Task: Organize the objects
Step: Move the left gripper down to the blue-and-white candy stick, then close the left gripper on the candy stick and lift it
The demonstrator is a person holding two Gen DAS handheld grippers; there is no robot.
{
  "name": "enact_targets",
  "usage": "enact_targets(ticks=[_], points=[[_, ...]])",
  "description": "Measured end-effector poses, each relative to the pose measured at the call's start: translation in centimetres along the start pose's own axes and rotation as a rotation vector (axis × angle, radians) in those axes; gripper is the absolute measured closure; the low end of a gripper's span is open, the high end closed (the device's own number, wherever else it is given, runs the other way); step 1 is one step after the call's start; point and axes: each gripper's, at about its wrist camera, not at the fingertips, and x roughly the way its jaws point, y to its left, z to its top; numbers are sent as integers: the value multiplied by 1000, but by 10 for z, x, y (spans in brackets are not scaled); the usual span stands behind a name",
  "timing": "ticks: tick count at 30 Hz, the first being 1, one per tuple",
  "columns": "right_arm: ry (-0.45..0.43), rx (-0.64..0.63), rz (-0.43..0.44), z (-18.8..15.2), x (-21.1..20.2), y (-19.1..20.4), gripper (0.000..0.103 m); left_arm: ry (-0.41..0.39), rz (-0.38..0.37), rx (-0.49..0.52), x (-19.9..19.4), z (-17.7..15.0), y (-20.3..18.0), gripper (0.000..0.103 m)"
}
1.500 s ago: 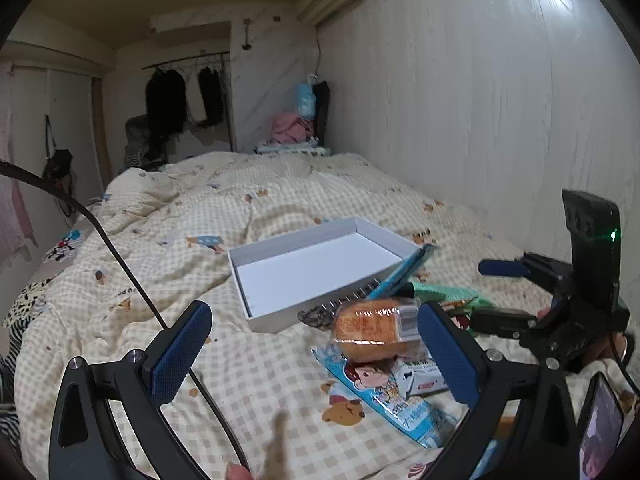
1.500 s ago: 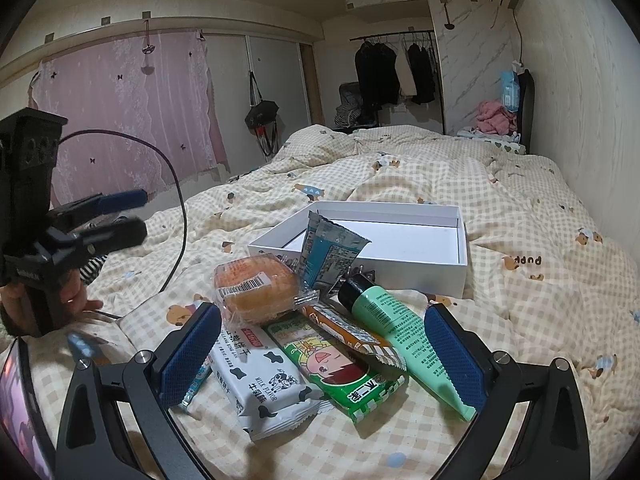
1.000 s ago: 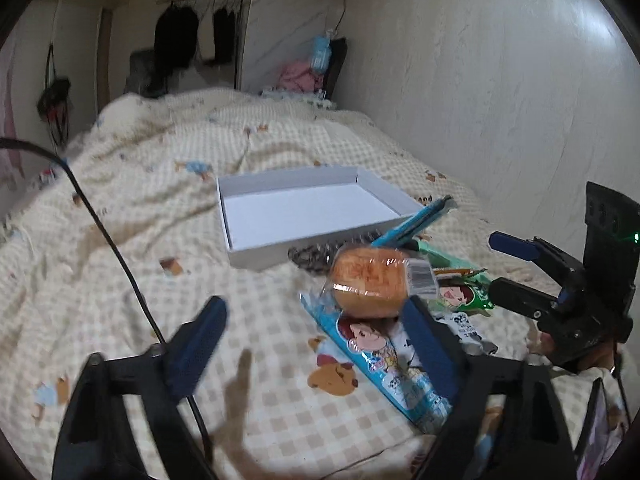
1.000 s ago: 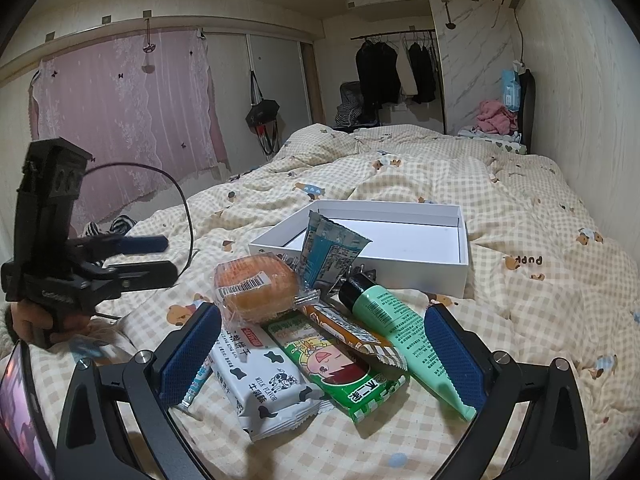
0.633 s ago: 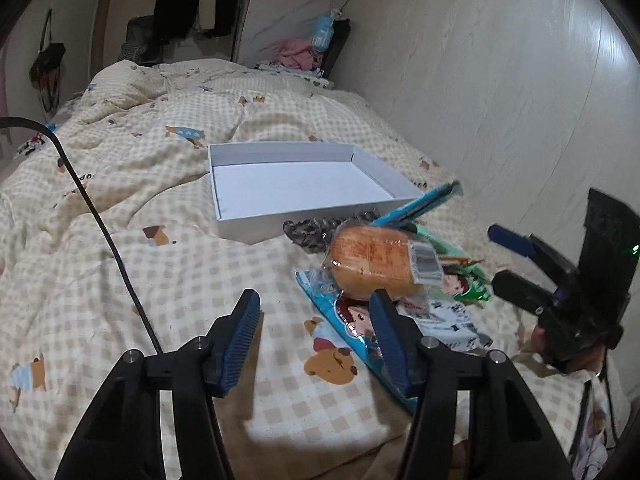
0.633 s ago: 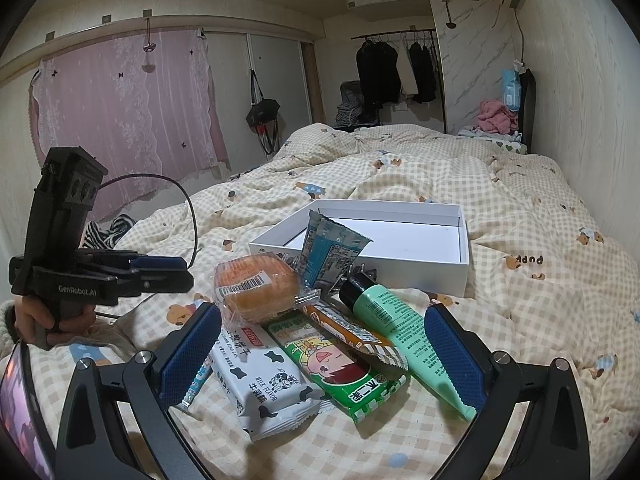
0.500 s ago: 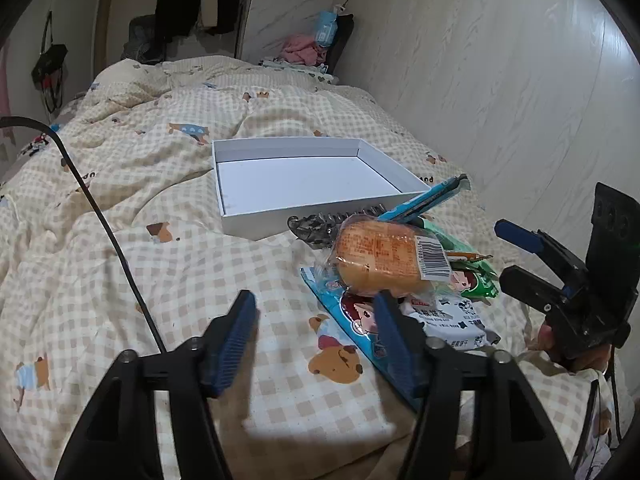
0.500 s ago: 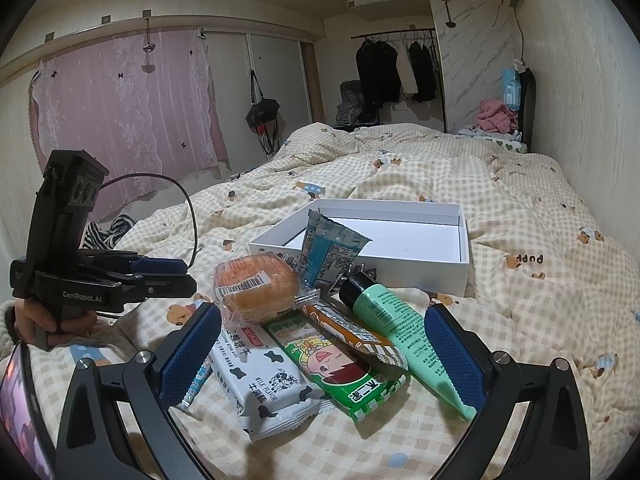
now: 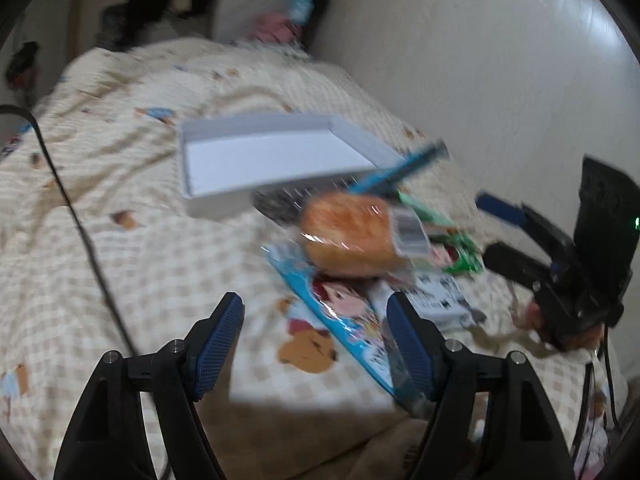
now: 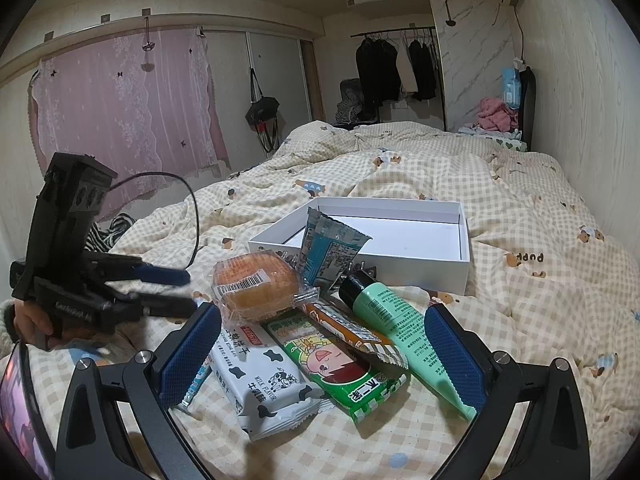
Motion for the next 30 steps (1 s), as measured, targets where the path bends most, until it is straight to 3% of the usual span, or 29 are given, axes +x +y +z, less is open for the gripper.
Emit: enact_targets(ticks=[3, 7, 11, 13, 14, 17, 23, 30], points=[[4, 0, -1, 0, 2, 0, 1, 63, 4, 17, 11, 4, -3, 33], [15, 6, 2, -1, 5, -1, 1, 160, -36, 7, 22, 13, -1, 33], [27, 5, 2, -2, 7, -1, 1, 211, -2, -3, 31, 21, -3, 33], [28, 5, 2, -2, 6, -1, 1, 230, 14, -4, 33, 21, -5, 41], [27, 6, 2, -3, 6, 0, 1, 230, 12, -3, 33, 21, -6, 55], [26, 11, 5, -2, 6, -1, 1, 227, -12, -11, 27, 22, -3, 73], [27, 18, 7, -1, 7, -2, 1, 213, -13, -6, 16, 27, 4, 81], [27, 28, 10, -1, 7, -4, 1, 191, 52, -46, -11, 46, 37, 83]])
